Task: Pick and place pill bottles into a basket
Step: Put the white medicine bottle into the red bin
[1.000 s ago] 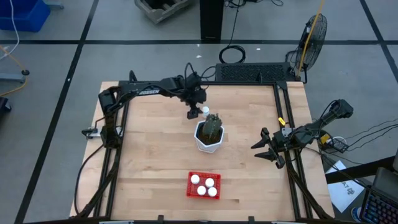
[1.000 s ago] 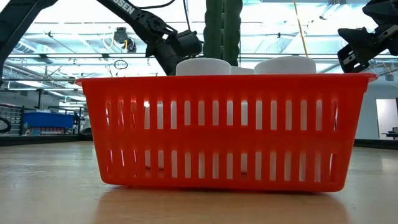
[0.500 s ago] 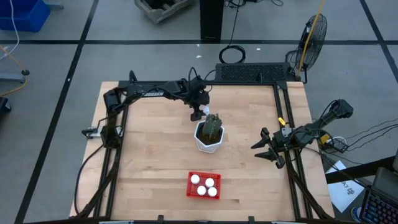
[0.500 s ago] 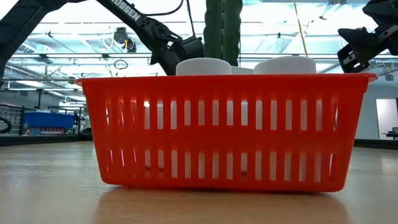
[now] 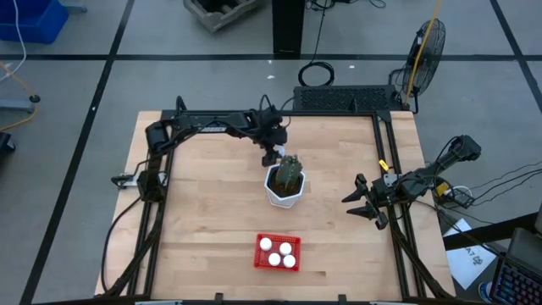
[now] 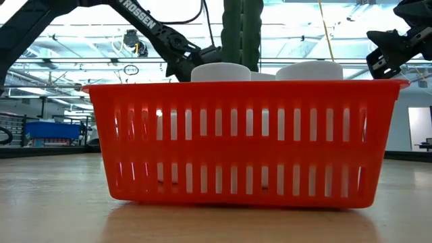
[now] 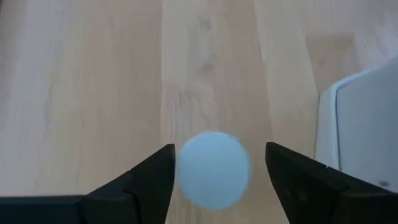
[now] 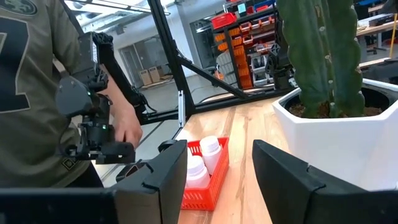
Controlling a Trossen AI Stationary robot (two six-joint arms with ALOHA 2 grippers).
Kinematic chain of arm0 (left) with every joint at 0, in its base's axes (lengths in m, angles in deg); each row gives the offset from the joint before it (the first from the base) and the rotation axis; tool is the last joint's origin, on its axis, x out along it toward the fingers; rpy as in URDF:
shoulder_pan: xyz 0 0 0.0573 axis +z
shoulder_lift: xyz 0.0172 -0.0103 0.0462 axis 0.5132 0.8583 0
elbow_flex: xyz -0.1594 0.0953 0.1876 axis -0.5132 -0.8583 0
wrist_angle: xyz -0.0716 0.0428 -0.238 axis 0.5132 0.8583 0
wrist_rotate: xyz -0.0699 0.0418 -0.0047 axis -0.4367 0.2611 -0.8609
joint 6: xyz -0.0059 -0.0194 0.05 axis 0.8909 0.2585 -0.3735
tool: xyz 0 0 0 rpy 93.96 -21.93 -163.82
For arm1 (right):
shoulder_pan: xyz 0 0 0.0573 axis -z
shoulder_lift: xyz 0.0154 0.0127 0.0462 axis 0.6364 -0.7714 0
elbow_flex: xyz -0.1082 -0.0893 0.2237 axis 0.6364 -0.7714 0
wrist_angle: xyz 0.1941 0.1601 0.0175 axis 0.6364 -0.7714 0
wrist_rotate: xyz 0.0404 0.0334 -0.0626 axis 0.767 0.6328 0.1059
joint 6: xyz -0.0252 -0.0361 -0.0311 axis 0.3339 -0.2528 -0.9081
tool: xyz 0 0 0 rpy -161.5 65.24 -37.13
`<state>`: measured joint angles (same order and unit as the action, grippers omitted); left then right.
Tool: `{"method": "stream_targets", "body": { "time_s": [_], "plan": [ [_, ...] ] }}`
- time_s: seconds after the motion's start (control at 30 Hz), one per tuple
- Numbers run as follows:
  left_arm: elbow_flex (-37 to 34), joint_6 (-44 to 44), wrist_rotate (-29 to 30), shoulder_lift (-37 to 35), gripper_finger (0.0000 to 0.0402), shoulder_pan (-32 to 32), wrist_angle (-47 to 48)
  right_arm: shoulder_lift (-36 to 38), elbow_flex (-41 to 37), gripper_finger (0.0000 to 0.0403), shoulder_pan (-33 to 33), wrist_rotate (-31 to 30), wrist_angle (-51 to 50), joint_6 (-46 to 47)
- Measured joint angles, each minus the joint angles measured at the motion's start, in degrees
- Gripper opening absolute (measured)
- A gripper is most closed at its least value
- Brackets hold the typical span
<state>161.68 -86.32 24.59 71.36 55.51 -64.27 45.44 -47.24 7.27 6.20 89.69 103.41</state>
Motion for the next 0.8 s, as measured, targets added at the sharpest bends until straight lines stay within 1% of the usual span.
{"method": "stream_targets", "body": {
  "time_s": [0.27,0.37,0.5,0.67,0.8],
  "plan": [
    [0.00,-0.07,0.29,0.85,0.0223,0.04,-0.99,0.02,-0.02,0.0173,0.00,0.00,0.00,0.01],
    [0.00,0.14,0.31,0.85,0.0202,0.22,-0.97,0.02,-0.02,0.0175,0.00,0.00,0.00,0.01],
    [0.00,1.10,0.47,0.85,0.0165,0.60,-0.96,0.02,-0.02,0.0174,0.00,0.00,0.00,0.01],
    [0.00,4.67,0.53,0.68,0.0163,1.79,-0.21,0.02,0.00,0.0173,0.00,0.00,0.00,0.01],
    [0.00,7.74,0.89,-0.79,0.0163,3.18,3.96,0.02,-0.02,0.0175,0.00,0.00,0.00,0.01]
  ]
}}
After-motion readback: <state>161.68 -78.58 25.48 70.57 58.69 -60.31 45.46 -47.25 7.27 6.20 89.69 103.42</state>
